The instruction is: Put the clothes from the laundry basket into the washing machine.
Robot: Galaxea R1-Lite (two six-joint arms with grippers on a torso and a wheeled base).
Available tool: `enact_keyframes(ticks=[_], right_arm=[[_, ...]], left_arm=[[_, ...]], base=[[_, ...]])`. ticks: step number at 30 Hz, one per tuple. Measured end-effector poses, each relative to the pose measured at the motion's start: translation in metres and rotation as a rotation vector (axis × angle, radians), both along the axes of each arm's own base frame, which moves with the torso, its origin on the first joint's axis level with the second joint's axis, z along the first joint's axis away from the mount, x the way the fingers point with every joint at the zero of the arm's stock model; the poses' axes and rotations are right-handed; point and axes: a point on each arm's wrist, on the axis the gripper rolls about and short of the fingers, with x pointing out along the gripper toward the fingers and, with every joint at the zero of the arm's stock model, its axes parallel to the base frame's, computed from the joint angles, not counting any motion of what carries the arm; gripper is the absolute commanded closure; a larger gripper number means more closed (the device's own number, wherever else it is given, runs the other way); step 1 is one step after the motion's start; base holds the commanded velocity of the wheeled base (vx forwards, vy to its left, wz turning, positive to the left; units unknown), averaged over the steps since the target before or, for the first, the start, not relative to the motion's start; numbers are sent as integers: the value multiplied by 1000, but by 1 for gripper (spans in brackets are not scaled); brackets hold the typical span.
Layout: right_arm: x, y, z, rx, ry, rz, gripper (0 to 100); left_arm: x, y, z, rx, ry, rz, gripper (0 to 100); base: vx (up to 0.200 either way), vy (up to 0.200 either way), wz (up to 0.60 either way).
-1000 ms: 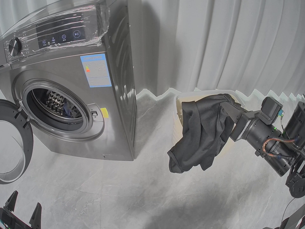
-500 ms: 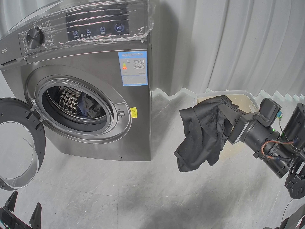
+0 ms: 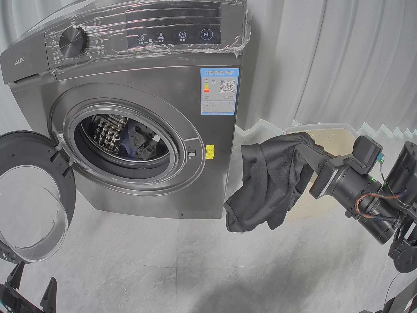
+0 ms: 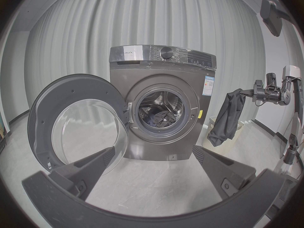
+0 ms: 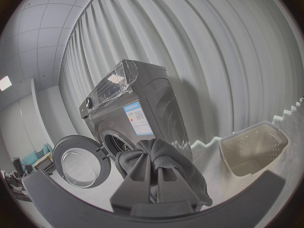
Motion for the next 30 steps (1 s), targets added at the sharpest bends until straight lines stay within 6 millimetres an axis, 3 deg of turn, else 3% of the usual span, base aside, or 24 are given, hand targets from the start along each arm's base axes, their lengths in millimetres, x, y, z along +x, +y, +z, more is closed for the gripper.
enact_keyframes(ticks=[3,9,30], right_arm=[[0,0,0,-1,1,-1,100],[0,0,-3,-5,9,0,100],[4,4,-8,-2,3,0,100]], left_arm=[[0,0,0,0,0,-1,0],[0,0,0,0,0,-1,0],[0,0,0,0,0,-1,0]], base=[[-200,0,0],[0,0,0],[0,200,0]])
